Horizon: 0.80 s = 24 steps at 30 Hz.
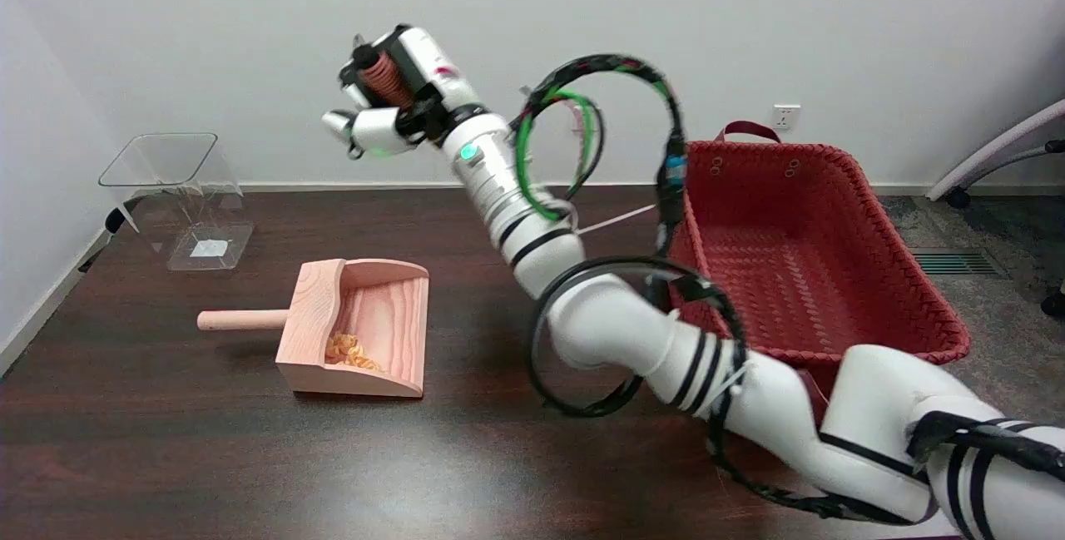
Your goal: Place the broom in the storage basket.
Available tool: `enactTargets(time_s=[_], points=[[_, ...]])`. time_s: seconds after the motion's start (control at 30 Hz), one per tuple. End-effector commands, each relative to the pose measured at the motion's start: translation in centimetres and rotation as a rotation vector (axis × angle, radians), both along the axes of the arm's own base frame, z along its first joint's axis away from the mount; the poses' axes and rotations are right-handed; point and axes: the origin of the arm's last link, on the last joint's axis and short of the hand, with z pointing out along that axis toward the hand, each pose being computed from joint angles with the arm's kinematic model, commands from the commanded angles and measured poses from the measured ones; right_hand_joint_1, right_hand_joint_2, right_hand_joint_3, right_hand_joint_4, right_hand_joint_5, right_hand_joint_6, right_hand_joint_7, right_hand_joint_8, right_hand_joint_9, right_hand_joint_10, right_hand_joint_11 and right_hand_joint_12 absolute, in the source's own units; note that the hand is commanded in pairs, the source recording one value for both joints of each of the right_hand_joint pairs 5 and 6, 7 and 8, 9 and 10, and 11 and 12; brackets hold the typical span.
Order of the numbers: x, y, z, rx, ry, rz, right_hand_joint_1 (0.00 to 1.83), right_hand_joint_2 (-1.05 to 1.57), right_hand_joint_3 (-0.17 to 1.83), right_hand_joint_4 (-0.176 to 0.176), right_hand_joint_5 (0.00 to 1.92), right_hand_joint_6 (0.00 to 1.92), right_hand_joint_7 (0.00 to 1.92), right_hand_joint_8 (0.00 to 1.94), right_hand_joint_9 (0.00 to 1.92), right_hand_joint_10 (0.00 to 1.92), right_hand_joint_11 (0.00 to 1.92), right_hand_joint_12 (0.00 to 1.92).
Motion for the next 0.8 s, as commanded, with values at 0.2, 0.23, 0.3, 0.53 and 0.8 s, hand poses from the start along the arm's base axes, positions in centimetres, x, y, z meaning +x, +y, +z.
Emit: enactTargets(time_s=[0.2,0.23,0.3,0.53,0.8], points=[[7.8,1.1,11.2,-0.131,0.057,0.199,1.36,1.23,0.44,0.0,1.92,1.92,1.92,1.92,1.92,1.92,1.92,1.92],[8.1,1.1,11.7,-0.133,0.065,0.205,1.35,1.23,0.43,0.0,1.92,1.92,1.92,1.92,1.92,1.92,1.92,1.92],[8.7,1.2,12.7,-0.14,0.08,0.218,1.35,1.24,0.43,0.0,1.92,1.92,1.92,1.92,1.92,1.92,1.92,1.92],[10.2,2.0,16.2,-0.195,0.079,0.253,1.34,1.25,0.42,0.0,1.92,1.92,1.92,1.92,1.92,1.92,1.92,1.92],[10.4,4.1,20.8,-0.268,0.07,0.25,1.34,1.26,0.41,0.0,1.92,1.92,1.92,1.92,1.92,1.92,1.92,1.92]])
